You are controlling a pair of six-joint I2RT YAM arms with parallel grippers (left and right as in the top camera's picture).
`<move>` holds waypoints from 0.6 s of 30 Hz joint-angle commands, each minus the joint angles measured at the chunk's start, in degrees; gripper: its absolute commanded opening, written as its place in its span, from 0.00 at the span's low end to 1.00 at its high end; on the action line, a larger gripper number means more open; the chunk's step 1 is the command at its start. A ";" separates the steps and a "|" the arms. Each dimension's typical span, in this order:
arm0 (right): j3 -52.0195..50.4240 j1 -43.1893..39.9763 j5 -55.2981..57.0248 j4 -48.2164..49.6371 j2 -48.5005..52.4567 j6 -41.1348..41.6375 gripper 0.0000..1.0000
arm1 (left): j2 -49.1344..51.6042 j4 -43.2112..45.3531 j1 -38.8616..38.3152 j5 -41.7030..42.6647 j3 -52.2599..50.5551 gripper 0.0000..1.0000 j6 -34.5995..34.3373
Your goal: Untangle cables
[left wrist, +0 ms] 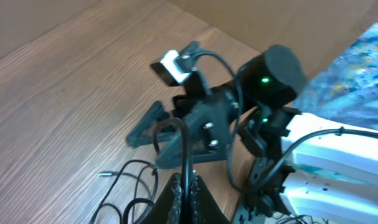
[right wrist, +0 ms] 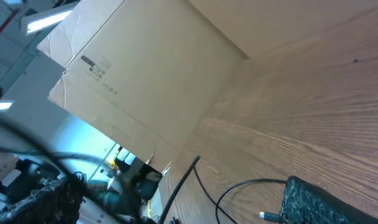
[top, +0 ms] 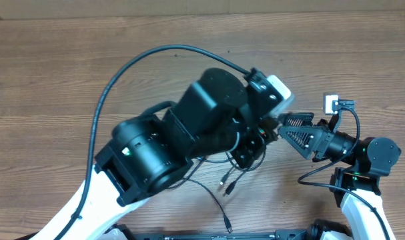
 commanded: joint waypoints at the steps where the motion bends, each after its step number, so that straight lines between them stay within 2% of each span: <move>1: 0.42 -0.20 1.20 -0.83 -0.02 -1.36 1.00 | 0.13 1.31 -1.20 0.94 0.81 0.04 0.57; 4: 0.42 -0.22 1.62 -2.82 0.00 -3.93 1.00 | 0.13 2.27 -1.68 1.75 0.81 0.04 -0.48; 9: 0.42 -0.22 8.15 -14.45 0.02 -11.08 1.00 | 0.13 3.89 -1.73 8.81 0.83 0.04 -0.42; 15: 0.42 -0.09 29.64 -32.76 0.02 -20.17 1.00 | 0.11 4.70 -1.75 14.08 0.83 0.04 -0.39; 18: 0.42 -0.11 37.05 -39.43 0.02 -22.14 1.00 | 0.11 5.07 -1.73 14.82 0.83 0.04 -0.26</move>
